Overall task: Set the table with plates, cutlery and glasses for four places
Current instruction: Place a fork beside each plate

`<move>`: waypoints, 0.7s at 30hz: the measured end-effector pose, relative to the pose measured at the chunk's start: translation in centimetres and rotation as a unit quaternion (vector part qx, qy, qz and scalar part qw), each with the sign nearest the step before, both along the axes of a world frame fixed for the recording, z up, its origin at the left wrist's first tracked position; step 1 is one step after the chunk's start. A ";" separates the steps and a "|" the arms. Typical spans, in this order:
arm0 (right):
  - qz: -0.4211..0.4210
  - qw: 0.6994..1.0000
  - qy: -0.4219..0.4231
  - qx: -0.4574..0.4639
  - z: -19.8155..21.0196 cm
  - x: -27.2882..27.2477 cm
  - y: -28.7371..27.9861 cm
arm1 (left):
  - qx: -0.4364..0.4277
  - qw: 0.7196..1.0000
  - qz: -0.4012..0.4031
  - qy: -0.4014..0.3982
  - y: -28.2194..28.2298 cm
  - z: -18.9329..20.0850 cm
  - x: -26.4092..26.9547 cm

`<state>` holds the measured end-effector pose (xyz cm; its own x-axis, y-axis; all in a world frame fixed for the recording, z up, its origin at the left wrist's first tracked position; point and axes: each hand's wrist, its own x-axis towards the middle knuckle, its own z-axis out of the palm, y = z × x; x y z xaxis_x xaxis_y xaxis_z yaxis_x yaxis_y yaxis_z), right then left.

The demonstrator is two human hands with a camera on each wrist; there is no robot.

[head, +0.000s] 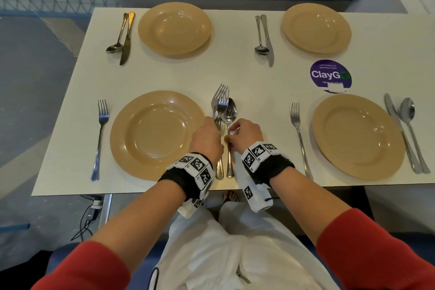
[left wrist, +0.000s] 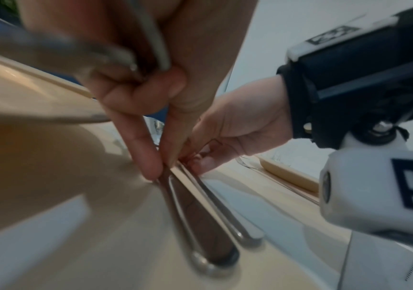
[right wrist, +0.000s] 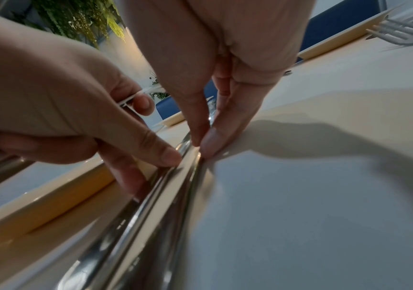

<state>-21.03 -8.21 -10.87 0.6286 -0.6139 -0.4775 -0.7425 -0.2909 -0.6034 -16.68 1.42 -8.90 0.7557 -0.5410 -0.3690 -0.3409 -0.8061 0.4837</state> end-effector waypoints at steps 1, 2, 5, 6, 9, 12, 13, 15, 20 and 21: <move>-0.003 1.000 -0.001 0.002 -0.1 0.0 0.0 | 0.001 1.000 0.000 0.000 0.0 -0.1 0.0; -0.006 1.000 -0.003 0.005 -0.1 0.0 0.0 | 0.002 1.000 -0.002 -0.001 0.0 -0.1 0.0; -0.010 1.000 -0.005 0.008 -0.1 -0.1 0.0 | 0.002 1.000 -0.007 0.000 0.0 -0.3 0.1; -0.011 1.000 -0.005 0.008 -0.2 -0.1 0.0 | 0.002 1.000 -0.006 0.003 0.1 -0.4 0.1; -0.011 1.000 -0.007 0.007 -0.2 -0.1 0.0 | 0.000 1.000 -0.007 0.005 0.2 -0.4 0.1; -0.011 1.000 -0.007 0.008 -0.2 -0.1 0.0 | 0.000 1.000 -0.008 0.004 0.3 -0.4 0.0; -0.011 1.000 -0.008 0.008 -0.2 -0.1 0.1 | 0.001 1.000 -0.009 0.003 0.3 -0.5 0.1; -0.013 1.000 -0.011 0.009 -0.2 -0.1 0.1 | 0.000 1.000 -0.012 0.001 0.3 -0.5 0.1; -0.002 1.000 -0.002 0.005 -0.2 -0.4 0.2 | 0.000 1.000 -0.017 -0.007 0.1 -0.4 0.0; 0.000 1.000 0.000 0.003 -0.2 -0.4 0.1 | 0.000 1.000 -0.018 -0.008 0.1 -0.4 0.0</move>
<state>-21.46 -8.06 -11.05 0.6292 -0.6105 -0.4810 -0.7420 -0.2877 -0.6055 -16.65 1.55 -9.31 0.7421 -0.5677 -0.3562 -0.3770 -0.7930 0.4785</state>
